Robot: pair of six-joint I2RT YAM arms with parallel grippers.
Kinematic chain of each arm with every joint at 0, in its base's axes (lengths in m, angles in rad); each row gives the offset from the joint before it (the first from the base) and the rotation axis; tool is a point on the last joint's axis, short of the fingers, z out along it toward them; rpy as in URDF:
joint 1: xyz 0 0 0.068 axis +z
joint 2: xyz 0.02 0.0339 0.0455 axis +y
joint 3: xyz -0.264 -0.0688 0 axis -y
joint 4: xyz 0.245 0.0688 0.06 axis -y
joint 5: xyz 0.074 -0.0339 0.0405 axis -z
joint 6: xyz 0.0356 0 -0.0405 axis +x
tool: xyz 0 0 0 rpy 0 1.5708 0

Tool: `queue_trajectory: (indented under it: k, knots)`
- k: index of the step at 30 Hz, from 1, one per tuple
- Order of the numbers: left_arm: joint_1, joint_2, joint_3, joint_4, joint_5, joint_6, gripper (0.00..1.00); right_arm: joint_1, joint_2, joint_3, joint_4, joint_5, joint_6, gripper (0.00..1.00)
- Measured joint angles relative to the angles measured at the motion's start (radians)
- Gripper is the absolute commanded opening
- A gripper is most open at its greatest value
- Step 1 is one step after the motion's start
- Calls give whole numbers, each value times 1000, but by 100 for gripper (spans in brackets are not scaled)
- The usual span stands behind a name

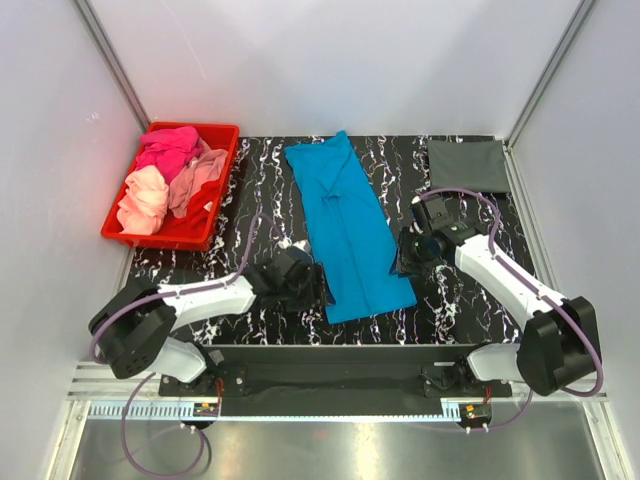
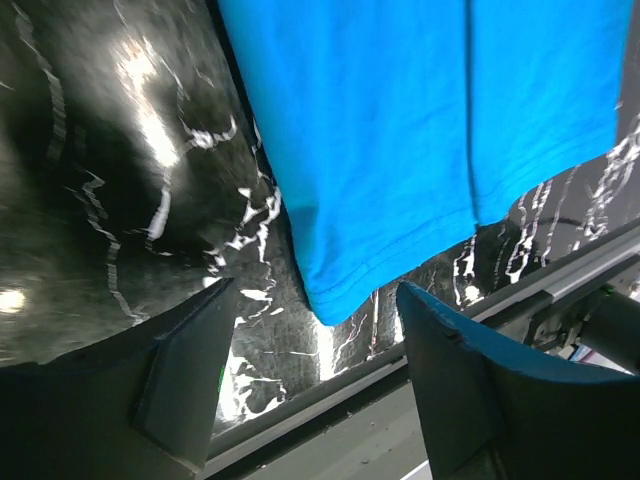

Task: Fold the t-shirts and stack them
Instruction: Fold the tshirt

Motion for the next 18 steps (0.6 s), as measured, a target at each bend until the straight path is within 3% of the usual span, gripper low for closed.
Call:
queue_trajectory:
  k: [8, 13, 18]
  knots:
    - [-76, 67, -2, 46, -20, -76, 61, -1, -51, -6, 3, -8, 0, 36]
    - [-78, 90, -1, 72, -21, -98, 47, -1, -58, -6, 3, -8, 0, 36]
    - [-79, 99, -2, 75, -21, -104, 40, -1, -58, -6, 4, -9, 0, 36]
